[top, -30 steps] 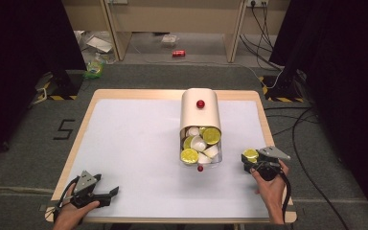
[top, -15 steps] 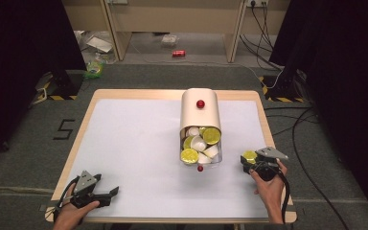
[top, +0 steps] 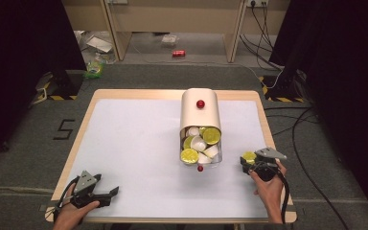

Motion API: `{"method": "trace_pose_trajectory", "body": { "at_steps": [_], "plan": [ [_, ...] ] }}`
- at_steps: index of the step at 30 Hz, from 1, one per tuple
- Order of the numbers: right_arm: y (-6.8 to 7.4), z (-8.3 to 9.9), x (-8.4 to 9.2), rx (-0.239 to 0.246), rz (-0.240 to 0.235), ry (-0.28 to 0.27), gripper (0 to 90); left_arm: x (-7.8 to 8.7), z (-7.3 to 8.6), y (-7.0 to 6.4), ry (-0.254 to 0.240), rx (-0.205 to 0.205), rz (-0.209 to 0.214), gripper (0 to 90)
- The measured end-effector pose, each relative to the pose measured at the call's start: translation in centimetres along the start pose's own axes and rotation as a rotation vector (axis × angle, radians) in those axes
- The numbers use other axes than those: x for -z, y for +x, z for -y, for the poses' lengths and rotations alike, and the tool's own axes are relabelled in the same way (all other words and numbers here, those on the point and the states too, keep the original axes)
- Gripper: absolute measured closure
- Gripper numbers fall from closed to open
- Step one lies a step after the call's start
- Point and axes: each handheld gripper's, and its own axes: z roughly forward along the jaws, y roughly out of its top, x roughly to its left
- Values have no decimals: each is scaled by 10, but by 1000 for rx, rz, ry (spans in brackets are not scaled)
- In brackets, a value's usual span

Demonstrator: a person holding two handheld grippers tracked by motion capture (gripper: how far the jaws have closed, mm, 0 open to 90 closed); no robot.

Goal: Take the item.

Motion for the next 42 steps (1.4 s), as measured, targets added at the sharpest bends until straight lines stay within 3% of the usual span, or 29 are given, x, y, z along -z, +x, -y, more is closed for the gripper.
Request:
{"method": "trace_pose_trajectory", "body": {
  "at_steps": [16, 32, 42],
  "plan": [
    [-2, 2, -2, 4, -1, 7, 386, 0, 0, 0, 0, 0, 0, 125],
    [-5, 2, 1, -46, -11, -1, 339, 0, 0, 0, 0, 0, 0, 125],
    [-7, -5, 12, -62, -13, -72, 301, 0, 0, 0, -1, 0, 0, 125]
  ]
}}
